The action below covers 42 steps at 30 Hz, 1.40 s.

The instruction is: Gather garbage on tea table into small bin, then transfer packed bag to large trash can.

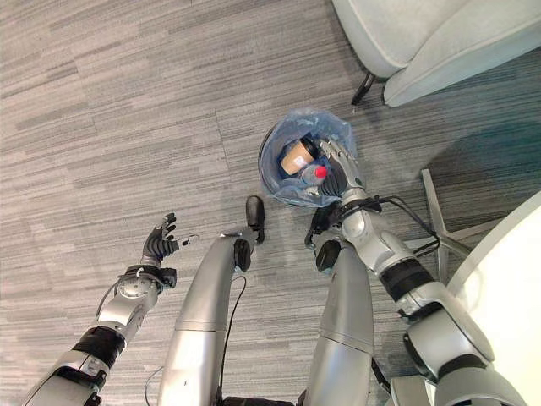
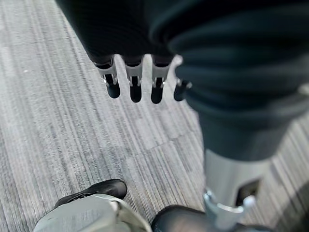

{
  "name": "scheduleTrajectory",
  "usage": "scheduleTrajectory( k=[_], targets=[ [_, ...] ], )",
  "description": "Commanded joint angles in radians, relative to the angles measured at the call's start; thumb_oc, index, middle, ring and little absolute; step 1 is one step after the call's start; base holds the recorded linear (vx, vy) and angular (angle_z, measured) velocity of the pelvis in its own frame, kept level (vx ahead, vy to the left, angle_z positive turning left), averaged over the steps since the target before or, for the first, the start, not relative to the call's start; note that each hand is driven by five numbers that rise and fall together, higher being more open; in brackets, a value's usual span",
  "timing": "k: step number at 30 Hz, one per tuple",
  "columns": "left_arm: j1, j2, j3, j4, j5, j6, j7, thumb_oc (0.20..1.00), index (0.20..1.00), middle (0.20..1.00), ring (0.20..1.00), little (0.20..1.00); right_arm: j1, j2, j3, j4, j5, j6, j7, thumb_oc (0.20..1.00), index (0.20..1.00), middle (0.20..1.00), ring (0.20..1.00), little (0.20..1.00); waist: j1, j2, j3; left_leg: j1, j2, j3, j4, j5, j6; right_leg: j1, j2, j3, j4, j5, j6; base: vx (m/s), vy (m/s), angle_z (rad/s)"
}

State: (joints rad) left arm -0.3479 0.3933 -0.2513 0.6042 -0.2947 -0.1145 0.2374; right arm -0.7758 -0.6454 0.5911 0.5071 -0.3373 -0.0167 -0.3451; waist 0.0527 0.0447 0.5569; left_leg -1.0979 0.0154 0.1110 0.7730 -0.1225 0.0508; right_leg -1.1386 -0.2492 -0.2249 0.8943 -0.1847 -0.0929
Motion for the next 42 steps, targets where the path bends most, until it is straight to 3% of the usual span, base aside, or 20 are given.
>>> scheduleTrajectory(
  k=[1, 2, 9, 10, 11, 18, 28, 38, 42],
  targets=[
    [0.078, 0.019, -0.016, 0.046, 0.046, -0.024, 0.001, 1.0, 1.0, 1.0, 1.0, 1.0, 0.006, 0.015, 0.113, 0.087, -0.168, -0.025, 0.035, 1.0, 1.0, 1.0, 1.0, 1.0, 0.022, 0.008, -0.121, -0.065, 0.031, -0.089, -0.06, 0.01, -0.083, -0.004, -0.022, 0.036, -0.066, -0.053, 0.11, -0.05, -0.082, 0.0],
    [0.067, 0.032, -0.033, 0.062, 0.052, -0.027, 0.006, 1.0, 1.0, 1.0, 1.0, 1.0, -0.015, 0.033, 0.209, 0.206, -0.25, 0.003, 0.053, 1.0, 1.0, 1.0, 1.0, 1.0, 0.025, 0.011, -0.122, -0.064, 0.03, -0.089, -0.065, 0.013, -0.085, -0.004, -0.023, 0.032, -0.068, -0.053, 0.116, -0.03, -0.067, 0.04],
    [0.051, 0.037, -0.063, 0.058, 0.042, -0.037, 0.024, 1.0, 1.0, 1.0, 1.0, 1.0, -0.047, 0.098, 0.298, 0.401, -0.327, 0.047, 0.054, 1.0, 1.0, 1.0, 1.0, 1.0, 0.033, 0.029, -0.112, -0.099, 0.022, -0.089, -0.048, 0.02, -0.086, -0.043, -0.03, 0.038, -0.044, -0.051, 0.116, 0.0, -0.011, 0.01],
    [0.041, 0.034, -0.08, 0.058, 0.039, -0.037, 0.027, 1.0, 1.0, 1.0, 1.0, 1.0, -0.056, 0.135, 0.321, 0.489, -0.334, 0.067, 0.063, 0.47, 0.47, 0.47, 0.47, 0.47, 0.04, 0.04, -0.103, -0.123, 0.017, -0.089, -0.039, 0.027, -0.085, -0.067, -0.035, 0.039, -0.026, -0.05, 0.115, -0.02, -0.05, 0.08],
    [0.04, 0.03, -0.085, 0.057, 0.037, -0.037, 0.028, 1.0, 1.0, 1.0, 1.0, 1.0, -0.048, 0.17, 0.298, 0.514, -0.286, 0.064, 0.056, 0.2, 0.2, 0.2, 0.2, 0.2, 0.041, 0.046, -0.101, -0.141, 0.013, -0.089, -0.032, 0.036, -0.086, -0.086, -0.036, 0.042, -0.013, -0.048, 0.112, -0.02, -0.044, 0.13],
    [0.032, 0.03, -0.054, 0.041, 0.03, -0.034, 0.024, 1.0, 1.0, 1.0, 1.0, 1.0, -0.053, 0.12, 0.159, 0.312, -0.124, 0.025, 0.011, 0.2, 0.2, 0.2, 0.2, 0.2, 0.029, 0.034, -0.105, -0.108, 0.025, -0.083, -0.085, 0.043, -0.084, -0.06, -0.016, 0.034, -0.055, -0.035, 0.117, -0.02, -0.003, -0.01],
    [0.036, 0.017, -0.027, 0.052, 0.049, -0.019, 0.012, 1.0, 1.0, 1.0, 1.0, 1.0, 0.044, 0.165, 0.012, 0.179, 0.046, -0.019, 0.028, 0.2, 0.2, 0.2, 0.2, 0.2, 0.021, 0.021, -0.139, 0.008, 0.039, -0.078, -0.186, 0.052, -0.083, 0.047, -0.012, 0.02, -0.145, -0.015, 0.129, 0.0, 0.002, -0.01],
    [0.043, -0.008, -0.002, 0.083, 0.046, 0.001, -0.009, 1.0, 1.0, 1.0, 1.0, 1.0, 0.201, 0.262, -0.155, 0.042, 0.382, -0.09, 0.099, 0.2, 0.2, 0.2, 0.2, 0.2, 0.004, -0.005, -0.176, 0.218, 0.045, -0.069, -0.354, 0.081, -0.093, 0.239, -0.008, -0.016, -0.287, 0.024, 0.149, 0.01, 0.008, 0.0],
    [0.091, -0.024, 0.008, 0.08, 0.048, 0.01, -0.032, 1.0, 1.0, 1.0, 1.0, 1.0, 0.3, 0.312, -0.204, -0.067, 0.525, -0.12, 0.15, 0.2, 0.2, 0.2, 0.2, 0.2, -0.006, -0.026, -0.19, 0.418, 0.044, -0.061, -0.463, 0.088, -0.097, 0.429, 0.002, -0.041, -0.407, 0.054, 0.162, 0.09, 0.027, 0.0]
  ],
)
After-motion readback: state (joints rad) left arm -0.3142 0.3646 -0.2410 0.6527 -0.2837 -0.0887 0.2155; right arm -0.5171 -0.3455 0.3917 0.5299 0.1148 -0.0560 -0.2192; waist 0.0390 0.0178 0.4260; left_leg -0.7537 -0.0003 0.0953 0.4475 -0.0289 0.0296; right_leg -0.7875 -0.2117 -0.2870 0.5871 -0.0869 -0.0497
